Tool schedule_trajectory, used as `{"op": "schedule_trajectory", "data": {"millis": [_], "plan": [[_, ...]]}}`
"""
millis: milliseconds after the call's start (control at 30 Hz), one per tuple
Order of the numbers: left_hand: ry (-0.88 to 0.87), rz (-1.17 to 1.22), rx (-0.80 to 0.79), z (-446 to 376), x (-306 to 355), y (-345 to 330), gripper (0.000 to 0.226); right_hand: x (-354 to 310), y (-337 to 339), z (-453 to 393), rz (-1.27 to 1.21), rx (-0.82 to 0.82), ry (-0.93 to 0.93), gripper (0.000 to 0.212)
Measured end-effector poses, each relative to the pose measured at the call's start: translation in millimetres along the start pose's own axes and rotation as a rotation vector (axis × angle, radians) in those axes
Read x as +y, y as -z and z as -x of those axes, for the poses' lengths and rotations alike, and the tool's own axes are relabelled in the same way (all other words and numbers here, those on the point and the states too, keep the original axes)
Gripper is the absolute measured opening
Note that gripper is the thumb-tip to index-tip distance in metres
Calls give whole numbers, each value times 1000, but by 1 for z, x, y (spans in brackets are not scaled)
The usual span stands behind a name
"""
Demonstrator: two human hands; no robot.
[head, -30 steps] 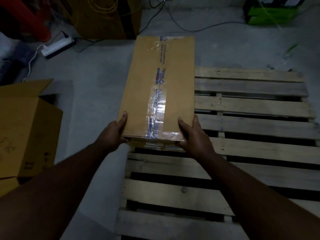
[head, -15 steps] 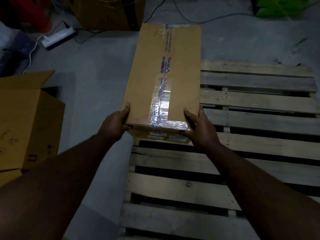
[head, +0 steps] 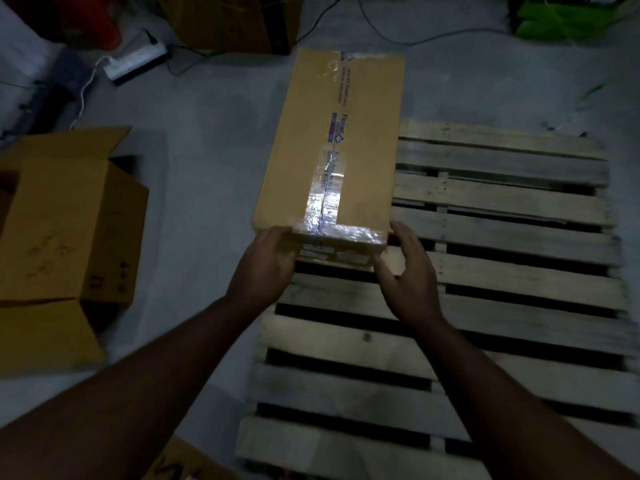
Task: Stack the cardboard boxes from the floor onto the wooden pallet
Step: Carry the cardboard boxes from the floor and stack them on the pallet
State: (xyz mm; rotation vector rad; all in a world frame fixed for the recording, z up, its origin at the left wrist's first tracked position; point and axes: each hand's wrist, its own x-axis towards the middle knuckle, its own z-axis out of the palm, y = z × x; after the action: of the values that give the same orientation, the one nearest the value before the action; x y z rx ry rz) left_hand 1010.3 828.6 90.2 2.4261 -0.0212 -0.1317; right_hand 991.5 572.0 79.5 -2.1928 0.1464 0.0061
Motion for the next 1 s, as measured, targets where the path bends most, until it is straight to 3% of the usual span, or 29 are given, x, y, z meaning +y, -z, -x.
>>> {"op": "schedule_trajectory", "data": {"millis": [67,200,267,467,667,867,1000], "plan": [[-24,97,-23,41,38,12,45,-24,32,44,-159,42,-21,49],[-1,138,-103,108,116,37,40,-77,104,116,-319,-155,-70,46],[6,168,-138,143,165,54,40,-102,147,153,-343,-169,-86,46],[-54,220,-115,222,293,115,36,-177,253,231,-426,-77,-145,32],[-32,323,-103,302,370,161,27,-229,327,313,-488,48,-176,24],[-36,380,-236,389,407,151,20,-234,380,410,-561,202,-318,21],[-65,416,-244,424,443,139,20,-222,421,457,-563,276,-349,22]]}}
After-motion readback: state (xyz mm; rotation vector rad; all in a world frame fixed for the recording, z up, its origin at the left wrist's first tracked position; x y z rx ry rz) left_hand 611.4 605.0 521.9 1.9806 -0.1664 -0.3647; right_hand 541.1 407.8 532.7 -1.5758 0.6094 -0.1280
